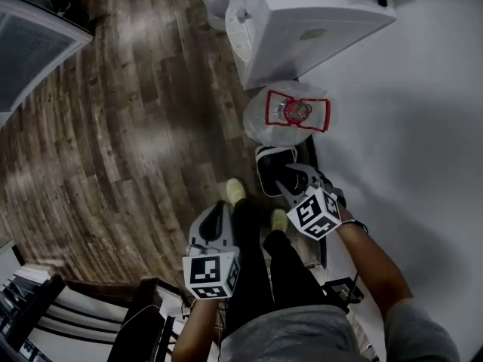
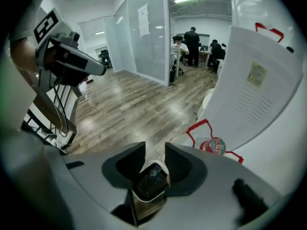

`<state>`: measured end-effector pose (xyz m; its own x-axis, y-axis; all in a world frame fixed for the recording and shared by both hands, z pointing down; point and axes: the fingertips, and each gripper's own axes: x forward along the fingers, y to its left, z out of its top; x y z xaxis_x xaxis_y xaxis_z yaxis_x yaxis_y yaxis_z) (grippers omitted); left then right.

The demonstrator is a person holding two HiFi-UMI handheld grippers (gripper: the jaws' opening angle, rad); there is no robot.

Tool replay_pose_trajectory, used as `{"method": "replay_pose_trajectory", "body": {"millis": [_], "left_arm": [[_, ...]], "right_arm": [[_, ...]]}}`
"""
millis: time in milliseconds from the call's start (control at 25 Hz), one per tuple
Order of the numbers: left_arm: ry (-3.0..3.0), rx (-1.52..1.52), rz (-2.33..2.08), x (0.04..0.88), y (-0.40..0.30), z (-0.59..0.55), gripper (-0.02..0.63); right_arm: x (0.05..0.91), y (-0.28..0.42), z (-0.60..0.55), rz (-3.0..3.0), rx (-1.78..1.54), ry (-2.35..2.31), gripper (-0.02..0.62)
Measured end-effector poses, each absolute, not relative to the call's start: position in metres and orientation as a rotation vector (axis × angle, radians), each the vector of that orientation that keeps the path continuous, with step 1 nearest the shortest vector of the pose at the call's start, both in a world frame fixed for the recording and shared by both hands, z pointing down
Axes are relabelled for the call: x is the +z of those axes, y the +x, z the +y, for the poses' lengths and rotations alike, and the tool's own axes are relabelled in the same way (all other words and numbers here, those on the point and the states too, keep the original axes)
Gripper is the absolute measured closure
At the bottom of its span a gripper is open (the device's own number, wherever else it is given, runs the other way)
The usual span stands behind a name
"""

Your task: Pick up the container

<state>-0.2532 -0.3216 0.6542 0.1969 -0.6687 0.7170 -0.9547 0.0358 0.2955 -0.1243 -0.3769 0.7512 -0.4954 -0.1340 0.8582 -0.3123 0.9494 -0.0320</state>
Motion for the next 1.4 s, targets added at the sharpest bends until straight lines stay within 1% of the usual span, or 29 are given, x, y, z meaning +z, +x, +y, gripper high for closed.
{"method": "replay_pose_trajectory", "body": {"millis": [400, 560, 760, 1080, 1400], "left_arm": [[1.644, 0.491, -1.484, 0.746, -0.282, -0.322, 0.589], [1.609, 0.492, -1.474, 0.772, -0.29, -0.309, 0.589], [1.563, 0.478, -1.457, 0.809, -0.292, -0.293, 0.589], [1.512, 0.438, -1.428, 0.838, -0.288, -0.278, 0.589], [1.512, 0.448, -1.422, 0.842, -0.297, -0.282, 0.589]], "right_arm": [[0.916, -0.13, -0.378, -1.881, 0.032, 0.074, 0.466], [0.97, -0.132, -0.376, -1.805, -0.043, -0.015, 0.465], [1.027, -0.129, -0.368, -1.727, -0.049, -0.038, 0.465], [1.073, -0.125, -0.374, -1.629, -0.199, 0.066, 0.462], [1.086, -0.121, -0.376, -1.523, -0.273, 0.04, 0.46]]}}
